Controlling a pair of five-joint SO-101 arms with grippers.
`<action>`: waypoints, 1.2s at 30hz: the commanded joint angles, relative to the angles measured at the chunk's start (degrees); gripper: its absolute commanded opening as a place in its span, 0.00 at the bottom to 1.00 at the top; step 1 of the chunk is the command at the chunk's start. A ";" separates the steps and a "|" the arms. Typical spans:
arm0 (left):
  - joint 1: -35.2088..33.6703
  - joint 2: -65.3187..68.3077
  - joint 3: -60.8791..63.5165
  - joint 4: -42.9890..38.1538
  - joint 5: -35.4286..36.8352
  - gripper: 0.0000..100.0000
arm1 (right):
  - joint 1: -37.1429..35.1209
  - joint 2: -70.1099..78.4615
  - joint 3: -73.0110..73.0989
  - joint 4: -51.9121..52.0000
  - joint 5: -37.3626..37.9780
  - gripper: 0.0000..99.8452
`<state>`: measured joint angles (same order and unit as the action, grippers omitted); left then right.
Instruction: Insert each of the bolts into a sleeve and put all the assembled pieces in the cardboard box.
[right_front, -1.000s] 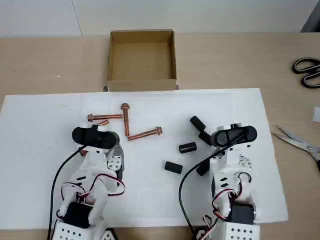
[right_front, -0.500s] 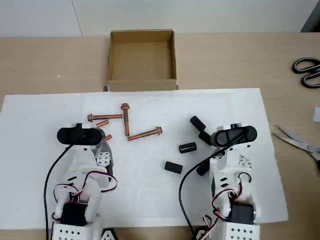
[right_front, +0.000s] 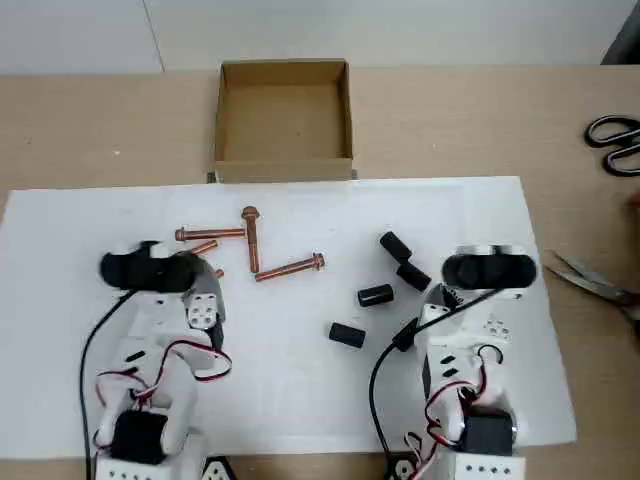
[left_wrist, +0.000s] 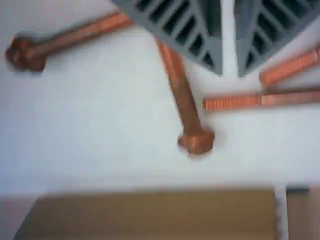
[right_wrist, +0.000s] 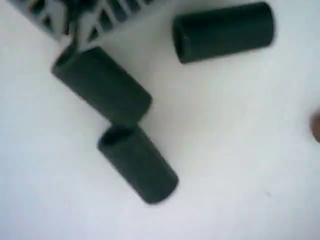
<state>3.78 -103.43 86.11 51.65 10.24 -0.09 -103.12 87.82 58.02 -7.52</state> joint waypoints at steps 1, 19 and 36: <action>0.09 -0.53 -6.37 2.90 0.79 0.01 | -0.75 -0.84 -4.66 3.21 -0.70 0.00; 0.09 32.26 -36.00 9.32 5.27 0.01 | -1.10 33.54 -37.80 5.76 2.64 0.00; -0.09 68.13 -66.95 36.40 6.77 0.01 | -1.98 50.42 -52.22 21.14 3.08 0.00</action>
<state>3.78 -36.79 20.97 86.37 16.75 -1.49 -54.07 37.98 77.80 -5.41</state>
